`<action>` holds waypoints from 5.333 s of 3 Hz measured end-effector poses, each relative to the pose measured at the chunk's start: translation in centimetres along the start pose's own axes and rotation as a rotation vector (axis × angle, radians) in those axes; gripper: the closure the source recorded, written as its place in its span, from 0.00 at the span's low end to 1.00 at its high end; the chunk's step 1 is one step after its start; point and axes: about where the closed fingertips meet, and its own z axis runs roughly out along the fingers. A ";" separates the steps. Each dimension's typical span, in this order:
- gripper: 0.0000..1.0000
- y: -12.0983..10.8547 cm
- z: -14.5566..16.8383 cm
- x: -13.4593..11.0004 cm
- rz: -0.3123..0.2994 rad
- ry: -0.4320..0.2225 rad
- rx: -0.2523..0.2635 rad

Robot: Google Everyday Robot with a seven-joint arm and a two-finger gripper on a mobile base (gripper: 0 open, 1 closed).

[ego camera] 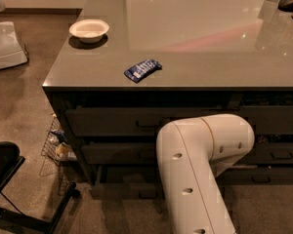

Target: Open bottom drawer

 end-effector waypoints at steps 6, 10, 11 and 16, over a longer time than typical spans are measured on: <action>1.00 4.9 4.3 -0.8 0.037 0.006 -0.094; 0.55 4.9 4.3 -0.8 0.037 0.006 -0.094; 0.31 4.9 4.3 -0.8 0.037 0.006 -0.094; 0.00 5.0 4.4 -0.8 0.036 0.005 -0.095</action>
Offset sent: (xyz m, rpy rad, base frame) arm -0.0154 -0.0015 -0.0811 0.0199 0.1879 -0.0281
